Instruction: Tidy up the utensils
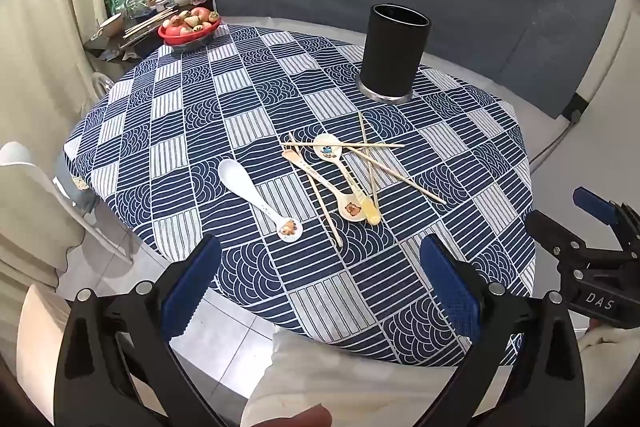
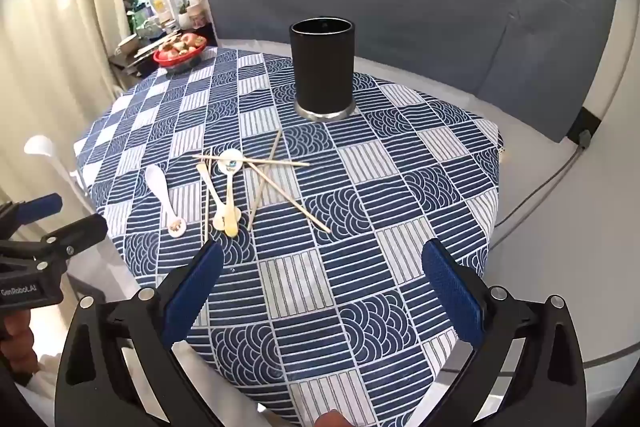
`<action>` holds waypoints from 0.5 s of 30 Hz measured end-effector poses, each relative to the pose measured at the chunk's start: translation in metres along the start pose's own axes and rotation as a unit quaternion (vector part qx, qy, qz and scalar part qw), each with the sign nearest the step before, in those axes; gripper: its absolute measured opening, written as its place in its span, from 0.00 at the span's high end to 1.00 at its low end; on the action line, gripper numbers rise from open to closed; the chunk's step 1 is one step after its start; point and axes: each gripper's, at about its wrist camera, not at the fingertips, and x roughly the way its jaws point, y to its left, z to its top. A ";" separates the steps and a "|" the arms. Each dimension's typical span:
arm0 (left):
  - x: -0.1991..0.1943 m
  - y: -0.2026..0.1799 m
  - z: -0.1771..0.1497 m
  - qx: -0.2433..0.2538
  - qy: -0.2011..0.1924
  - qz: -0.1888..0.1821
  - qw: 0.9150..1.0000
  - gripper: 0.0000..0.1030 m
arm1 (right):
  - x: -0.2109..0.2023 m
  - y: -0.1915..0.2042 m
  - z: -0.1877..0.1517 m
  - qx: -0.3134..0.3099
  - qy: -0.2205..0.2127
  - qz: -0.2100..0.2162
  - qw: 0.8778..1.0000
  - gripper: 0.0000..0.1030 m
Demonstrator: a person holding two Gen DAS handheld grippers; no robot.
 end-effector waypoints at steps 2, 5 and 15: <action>0.000 -0.001 0.000 0.003 0.001 0.008 1.000 0.06 | 0.000 0.002 0.002 -0.002 -0.002 -0.002 1.000 0.08; 0.000 -0.001 0.001 -0.002 0.002 0.012 1.000 0.06 | 0.000 0.003 0.001 -0.004 -0.002 0.001 1.000 0.08; 0.001 0.002 0.000 -0.002 0.002 -0.003 1.000 0.06 | 0.000 0.005 -0.005 -0.009 -0.010 0.007 1.000 0.08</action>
